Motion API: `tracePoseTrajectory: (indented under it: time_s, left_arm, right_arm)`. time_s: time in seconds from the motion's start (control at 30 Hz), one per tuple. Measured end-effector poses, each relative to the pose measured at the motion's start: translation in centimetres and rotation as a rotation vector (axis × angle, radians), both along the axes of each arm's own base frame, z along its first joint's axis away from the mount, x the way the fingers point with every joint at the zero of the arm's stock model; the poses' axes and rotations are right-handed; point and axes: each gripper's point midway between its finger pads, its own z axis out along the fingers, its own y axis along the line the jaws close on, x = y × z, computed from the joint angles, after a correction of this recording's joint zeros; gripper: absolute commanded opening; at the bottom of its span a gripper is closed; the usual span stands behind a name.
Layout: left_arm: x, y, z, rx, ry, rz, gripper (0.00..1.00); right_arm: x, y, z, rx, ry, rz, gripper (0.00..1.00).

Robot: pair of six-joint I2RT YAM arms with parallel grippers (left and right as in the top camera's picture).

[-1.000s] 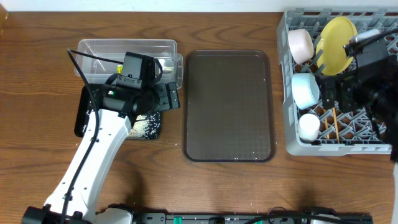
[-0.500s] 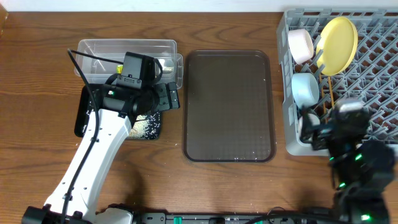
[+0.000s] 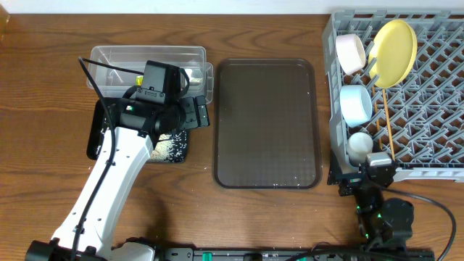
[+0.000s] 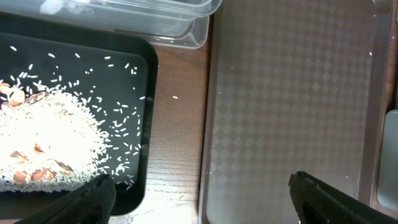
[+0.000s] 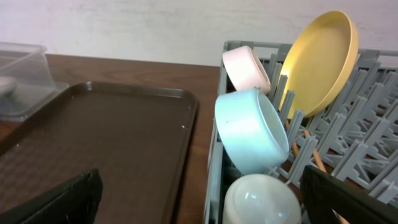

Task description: Sort waste into correct bins and load items into the dishwasher rack

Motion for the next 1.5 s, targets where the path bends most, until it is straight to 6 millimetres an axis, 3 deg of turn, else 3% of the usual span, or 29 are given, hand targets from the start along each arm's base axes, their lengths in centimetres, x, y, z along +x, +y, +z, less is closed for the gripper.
tracePoseTrajectory:
  time_s: [0.23,1.23,1.4,1.5]
  left_arm:
    - [0.0,0.0,0.0,0.0,0.0,0.0,0.92]
    - [0.0,0.1,0.1,0.007,-0.004,0.004,0.92]
    - [-0.3,1.5,1.0,0.053,-0.075,0.038,0.92]
    - [0.6,2.0,2.6,0.048,-0.229,0.062,0.92]
  right_arm:
    - [-0.2,-0.1,0.6,0.017,-0.084,-0.005,0.99]
    - [-0.1,-0.1,0.2,0.023,-0.077,-0.007,0.99]
    - [-0.1,-0.1,0.2,0.023,-0.077,-0.007,0.99]
    - [-0.1,-0.1,0.2,0.023,-0.077,-0.007,0.99]
